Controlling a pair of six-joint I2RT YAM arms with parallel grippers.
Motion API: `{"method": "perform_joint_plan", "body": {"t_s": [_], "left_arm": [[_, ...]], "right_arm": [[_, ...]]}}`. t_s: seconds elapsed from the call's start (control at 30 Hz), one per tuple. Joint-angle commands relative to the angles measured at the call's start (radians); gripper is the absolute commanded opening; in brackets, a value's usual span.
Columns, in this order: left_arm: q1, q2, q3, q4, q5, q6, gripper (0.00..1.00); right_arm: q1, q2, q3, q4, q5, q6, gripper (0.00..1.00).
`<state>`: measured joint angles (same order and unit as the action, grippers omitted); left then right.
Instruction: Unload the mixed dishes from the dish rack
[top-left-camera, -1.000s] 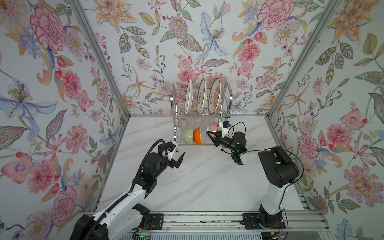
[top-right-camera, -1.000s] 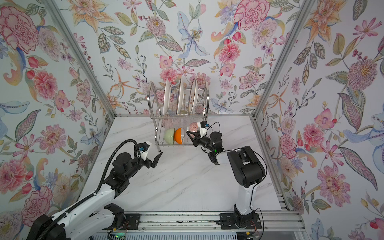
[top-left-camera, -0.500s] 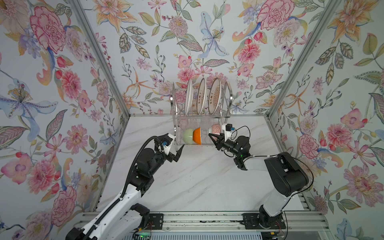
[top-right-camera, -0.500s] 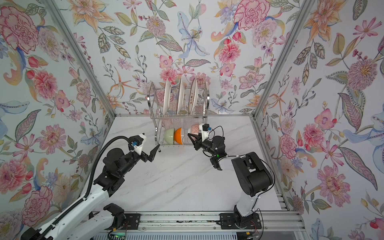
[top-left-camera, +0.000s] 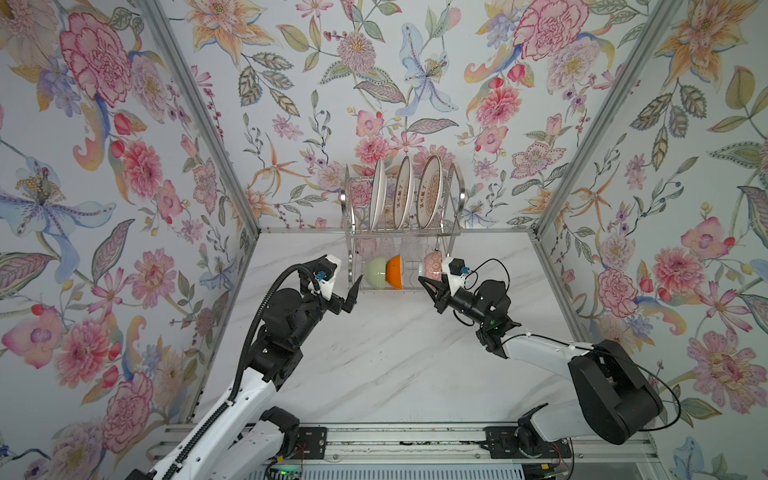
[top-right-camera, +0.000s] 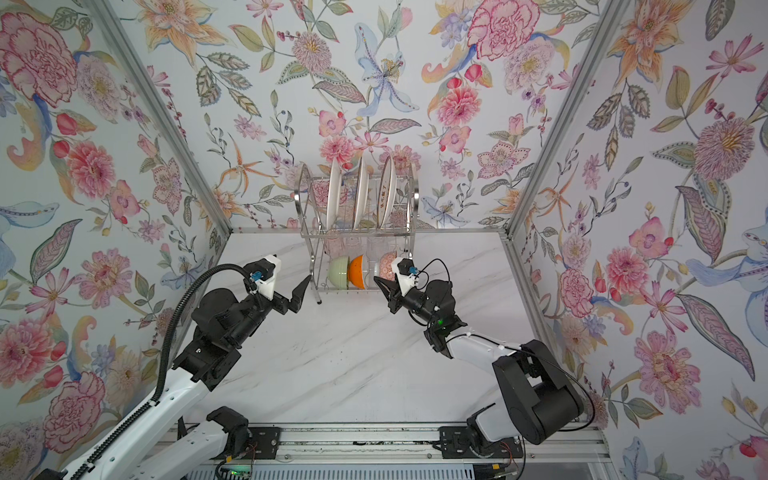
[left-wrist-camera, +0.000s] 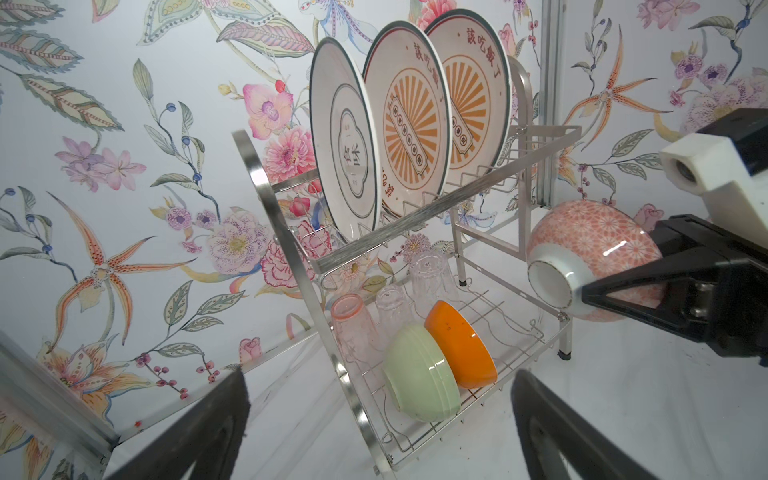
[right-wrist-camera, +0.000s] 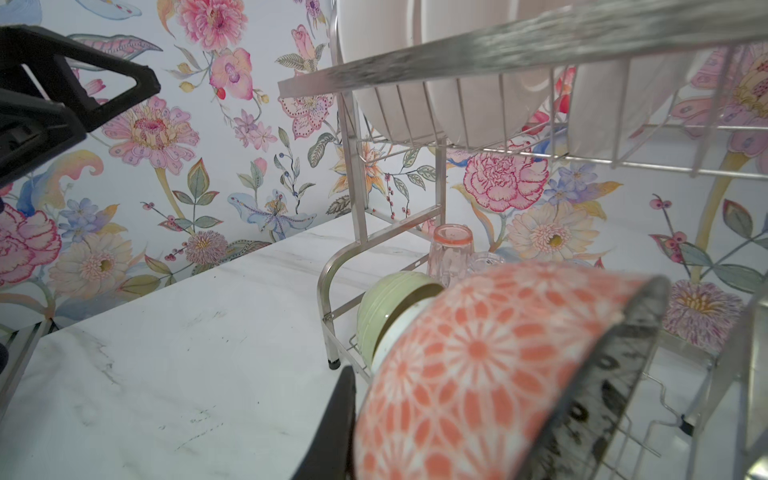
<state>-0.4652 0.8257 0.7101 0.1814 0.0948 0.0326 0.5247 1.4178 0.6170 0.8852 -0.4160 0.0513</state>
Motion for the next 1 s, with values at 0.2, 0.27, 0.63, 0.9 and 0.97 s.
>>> {"method": "perform_joint_plan", "body": {"t_s": [0.2, 0.27, 0.63, 0.9, 0.97], "left_arm": [[0.052, -0.017, 0.031, -0.138, -0.138, -0.039, 0.99], [0.074, -0.003, 0.032, -0.174, -0.143, -0.036, 0.99], [0.242, 0.057, 0.032, -0.208, -0.053, -0.043, 0.99], [0.37, 0.142, 0.064, -0.265, 0.011, -0.084, 0.99], [0.394, 0.152, 0.062, -0.257, 0.029, -0.086, 0.99]], "right_arm": [[0.073, -0.132, 0.016, -0.295, 0.045, -0.246, 0.0], [0.101, -0.14, 0.038, -0.361, 0.051, -0.294, 0.0], [0.273, -0.059, 0.196, -0.654, 0.097, -0.549, 0.0], [0.358, 0.075, 0.325, -0.797, 0.176, -0.69, 0.0], [0.374, 0.103, 0.344, -0.799, 0.174, -0.706, 0.0]]}}
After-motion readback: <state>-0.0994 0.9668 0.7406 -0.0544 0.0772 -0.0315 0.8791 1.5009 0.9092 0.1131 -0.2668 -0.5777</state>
